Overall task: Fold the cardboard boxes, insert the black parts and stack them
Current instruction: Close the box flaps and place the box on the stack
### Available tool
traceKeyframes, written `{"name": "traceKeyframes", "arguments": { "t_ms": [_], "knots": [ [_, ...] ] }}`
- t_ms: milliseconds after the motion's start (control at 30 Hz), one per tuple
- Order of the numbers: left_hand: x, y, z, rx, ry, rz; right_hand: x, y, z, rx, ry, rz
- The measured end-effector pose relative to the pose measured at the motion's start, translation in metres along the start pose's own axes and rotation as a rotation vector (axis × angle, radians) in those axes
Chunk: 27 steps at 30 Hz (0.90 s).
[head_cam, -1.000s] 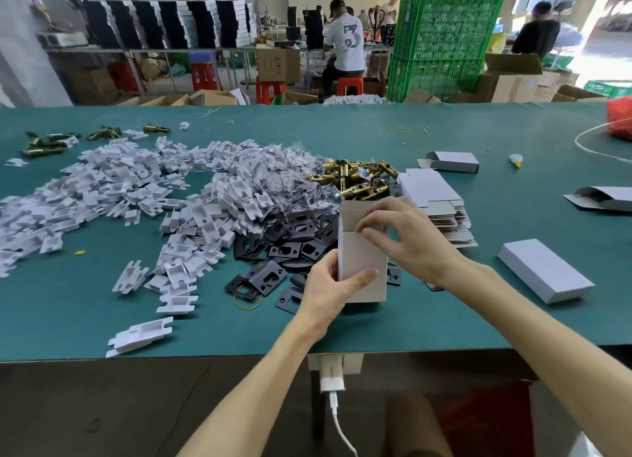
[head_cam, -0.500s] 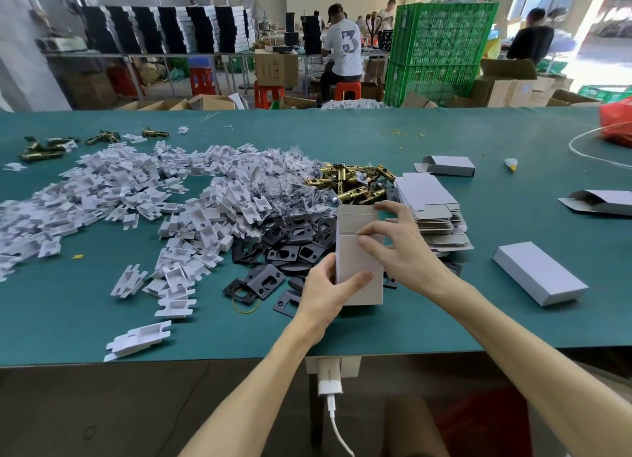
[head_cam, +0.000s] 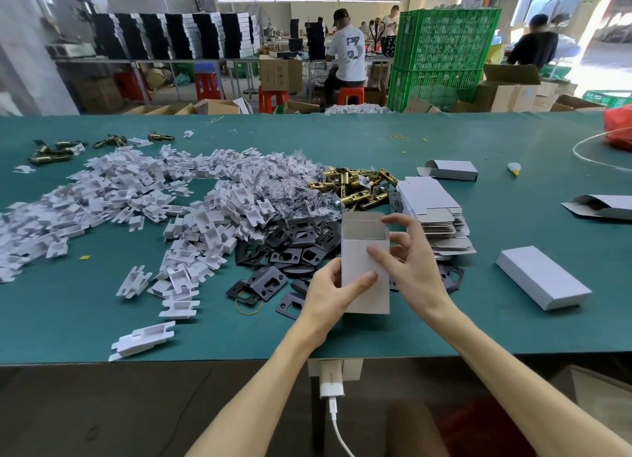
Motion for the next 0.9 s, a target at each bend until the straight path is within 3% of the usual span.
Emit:
{"name": "traceKeyframes", "arguments": {
  "t_ms": [200,367,900],
  "knots": [
    [0.002,-0.003,0.010,0.058,0.074,0.063,0.011,-0.005,0.013,-0.078,-0.020,0.130],
    [0.007,0.006,0.022,-0.028,0.211,0.042,0.029,0.001,0.017,-0.084,-0.068,0.107],
    [0.014,-0.008,0.046,-0.139,0.272,0.201,0.048,0.018,0.025,-0.169,-0.044,0.024]
  ]
}}
Point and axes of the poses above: each hand's wrist, its own x-axis away from the middle knuckle, its own y-axis out of the palm, z = x × y, the point moved 8 cm from there along -x, towards the middle knuckle, and after that the axes turned 8 degrees about -z, right-handed, at the moved point
